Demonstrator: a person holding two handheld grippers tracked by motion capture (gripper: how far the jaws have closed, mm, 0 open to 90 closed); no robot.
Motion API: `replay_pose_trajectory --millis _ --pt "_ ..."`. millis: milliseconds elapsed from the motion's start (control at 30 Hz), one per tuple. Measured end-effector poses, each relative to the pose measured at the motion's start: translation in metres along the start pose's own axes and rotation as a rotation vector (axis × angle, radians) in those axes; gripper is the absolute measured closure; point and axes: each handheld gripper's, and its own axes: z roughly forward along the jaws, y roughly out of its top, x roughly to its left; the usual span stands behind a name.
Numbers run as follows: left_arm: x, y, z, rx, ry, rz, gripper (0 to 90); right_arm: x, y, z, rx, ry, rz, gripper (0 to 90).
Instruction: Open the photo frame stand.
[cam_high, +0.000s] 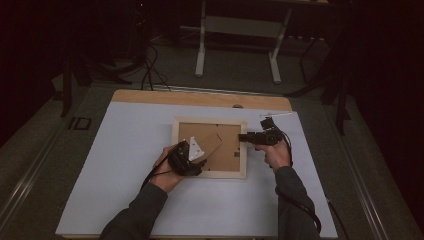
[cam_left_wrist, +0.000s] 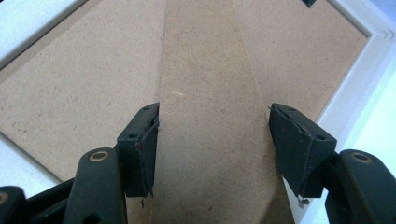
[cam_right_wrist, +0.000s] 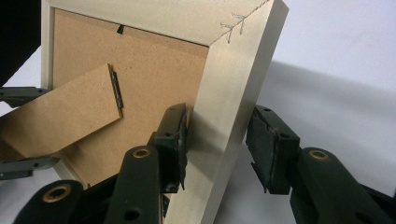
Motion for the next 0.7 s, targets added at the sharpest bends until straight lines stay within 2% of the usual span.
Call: replay_pose_trajectory --millis 67,100,133,167,200,333,367,467,533,567,700 --pt "0.004 0.002 -0.001 -0.003 -0.040 -0.037 36.2 0.000 0.000 0.000 0.000 -0.004 0.001 58.0" --pt "0.004 0.002 -0.001 -0.003 -0.040 -0.037 35.7 0.000 0.000 0.000 0.000 -0.004 0.001 58.0" --pt "0.011 0.004 -0.003 -0.009 -0.099 -0.090 34.0 0.001 -0.001 0.000 -0.003 -0.008 -0.001 58.0" --pt "0.011 0.004 -0.003 -0.009 -0.099 -0.090 32.7 0.001 -0.001 0.000 -0.004 -0.008 -0.001 58.0" --pt "0.016 0.005 -0.004 -0.006 -0.133 -0.117 32.1 0.001 -0.001 0.000 -0.005 -0.008 -0.001 58.0" --pt "0.021 0.005 -0.006 -0.006 -0.140 -0.127 31.5 0.002 -0.001 -0.001 -0.006 -0.016 -0.006 57.9" --pt "0.030 0.006 -0.006 0.000 -0.195 -0.186 31.6 0.003 -0.001 -0.001 -0.008 -0.016 -0.011 57.9" --pt "0.036 0.006 -0.004 0.024 -0.245 -0.221 32.5 0.003 -0.002 -0.001 -0.015 -0.018 -0.012 57.9" --pt "0.036 0.006 -0.004 0.024 -0.245 -0.221 33.5 0.003 -0.002 -0.002 -0.015 -0.018 -0.014 57.9" --pt "0.040 0.004 -0.001 0.048 -0.280 -0.262 34.0 0.004 -0.002 -0.002 -0.016 -0.020 -0.017 57.8" --pt "0.042 0.003 0.002 0.065 -0.307 -0.283 36.3 0.004 -0.003 -0.002 -0.021 -0.020 -0.017 57.8"
